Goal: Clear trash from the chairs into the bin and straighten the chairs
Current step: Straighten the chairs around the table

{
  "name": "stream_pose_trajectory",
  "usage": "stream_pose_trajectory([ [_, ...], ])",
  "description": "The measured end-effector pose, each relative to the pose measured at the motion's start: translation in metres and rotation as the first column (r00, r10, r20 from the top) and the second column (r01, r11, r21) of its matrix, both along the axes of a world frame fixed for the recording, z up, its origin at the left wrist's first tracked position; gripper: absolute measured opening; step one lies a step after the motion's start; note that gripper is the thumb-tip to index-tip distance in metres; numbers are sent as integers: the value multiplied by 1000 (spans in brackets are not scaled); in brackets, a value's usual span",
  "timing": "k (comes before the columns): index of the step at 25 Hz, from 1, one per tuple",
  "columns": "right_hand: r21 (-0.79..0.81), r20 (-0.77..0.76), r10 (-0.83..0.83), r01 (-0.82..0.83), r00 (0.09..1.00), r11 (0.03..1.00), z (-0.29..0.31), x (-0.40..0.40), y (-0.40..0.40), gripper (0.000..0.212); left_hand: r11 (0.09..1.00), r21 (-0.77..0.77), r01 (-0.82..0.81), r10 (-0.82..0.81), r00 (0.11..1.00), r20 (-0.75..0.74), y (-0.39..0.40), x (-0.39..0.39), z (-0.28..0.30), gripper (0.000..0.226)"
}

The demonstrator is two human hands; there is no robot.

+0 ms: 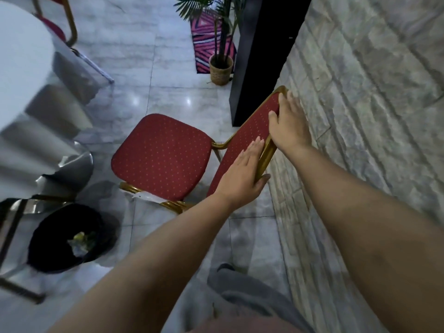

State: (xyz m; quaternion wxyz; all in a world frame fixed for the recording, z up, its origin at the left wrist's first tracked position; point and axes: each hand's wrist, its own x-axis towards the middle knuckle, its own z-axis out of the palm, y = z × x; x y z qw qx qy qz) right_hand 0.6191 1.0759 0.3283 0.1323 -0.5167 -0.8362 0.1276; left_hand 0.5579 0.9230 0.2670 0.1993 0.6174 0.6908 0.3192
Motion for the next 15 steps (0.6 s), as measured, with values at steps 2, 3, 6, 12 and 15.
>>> stream_pose_trajectory([
  [2, 46, -26, 28, -27, 999, 999, -4, 0, 1, 58, 999, 37, -32, 30, 998, 49, 0, 5, 0, 75],
  [3, 64, -46, 42, -39, 998, 997, -6, 1, 1, 57, 998, 52, -35, 32, 997, 63, -1, 6, 0, 75],
  [6, 91, -103, 76, -66, 992, 994, -11, 1, 1, 55, 998, 61, -25, 20, 996, 81, 1, 6, 0, 74],
  [12, 99, -94, 93, -84, 991, 992, -10, -6, 5, 54, 999, -2, -46, 46, 994, 99, 2, 5, 3, 76],
  [15, 105, -90, 115, -105, 989, 989, -8, -12, 9, 53, 998, 0, -65, 65, 993, 94, 6, 0, 4, 75],
])
